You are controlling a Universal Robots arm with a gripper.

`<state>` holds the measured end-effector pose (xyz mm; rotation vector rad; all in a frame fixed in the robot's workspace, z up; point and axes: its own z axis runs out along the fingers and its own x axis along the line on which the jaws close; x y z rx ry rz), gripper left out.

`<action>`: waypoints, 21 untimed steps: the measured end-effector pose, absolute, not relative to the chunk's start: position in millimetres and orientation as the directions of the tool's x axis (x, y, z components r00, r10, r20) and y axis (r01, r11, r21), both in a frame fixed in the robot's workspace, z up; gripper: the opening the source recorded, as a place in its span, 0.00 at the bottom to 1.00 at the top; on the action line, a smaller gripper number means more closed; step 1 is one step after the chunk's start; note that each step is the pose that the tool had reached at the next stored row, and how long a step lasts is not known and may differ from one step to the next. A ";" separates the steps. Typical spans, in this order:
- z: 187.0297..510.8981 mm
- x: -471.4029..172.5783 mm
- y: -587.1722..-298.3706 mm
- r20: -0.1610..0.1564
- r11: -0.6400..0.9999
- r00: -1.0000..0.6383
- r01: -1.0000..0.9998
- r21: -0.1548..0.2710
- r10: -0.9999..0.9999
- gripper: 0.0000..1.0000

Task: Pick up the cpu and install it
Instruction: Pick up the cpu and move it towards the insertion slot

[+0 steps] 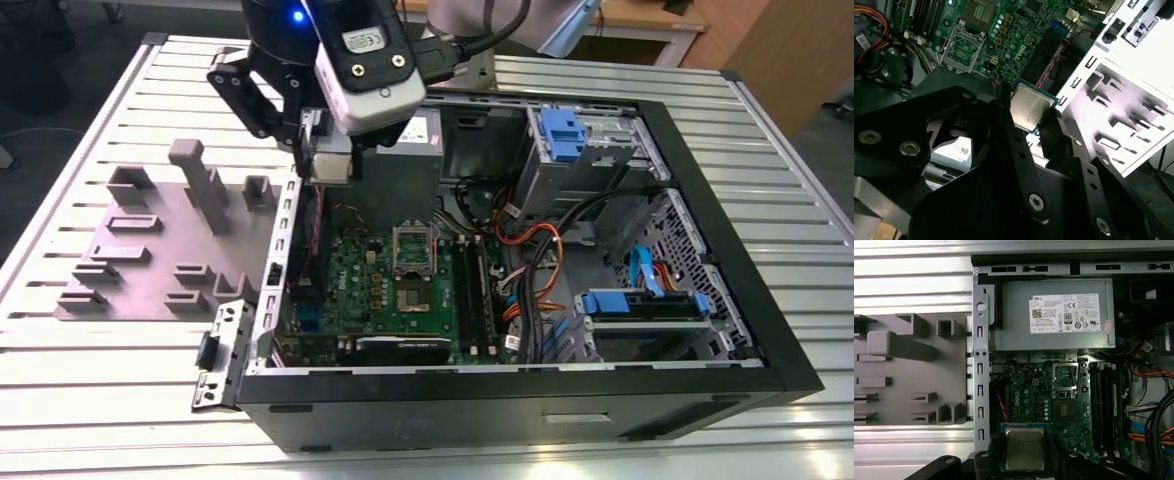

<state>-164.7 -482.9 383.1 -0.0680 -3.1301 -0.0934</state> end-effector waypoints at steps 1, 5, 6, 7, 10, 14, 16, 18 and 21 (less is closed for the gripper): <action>383.2 -164.6 -482.9 0.011 0.997 -0.999 0.044 0.059 0.043 0.47; 383.1 -161.6 -483.3 0.011 0.997 -0.999 0.043 0.059 0.043 0.47; 383.0 -157.3 -483.3 0.011 0.997 -0.999 0.044 0.059 0.043 0.47; 382.9 -152.9 -483.4 0.011 0.997 -0.999 0.044 0.059 0.043 0.47; 382.5 -139.0 -483.5 0.011 0.997 -0.999 0.044 0.059 0.043 0.47; 381.4 -121.0 -483.6 0.011 0.997 -0.999 0.044 0.059 0.043 0.47; 380.9 -111.7 -483.5 0.011 0.997 -0.999 0.043 0.059 0.043 0.47; 380.3 -102.7 -483.5 0.011 0.997 -0.999 0.044 0.059 0.043 0.47; 379.4 -89.1 -483.6 0.011 0.997 -0.999 0.043 0.059 0.043 0.47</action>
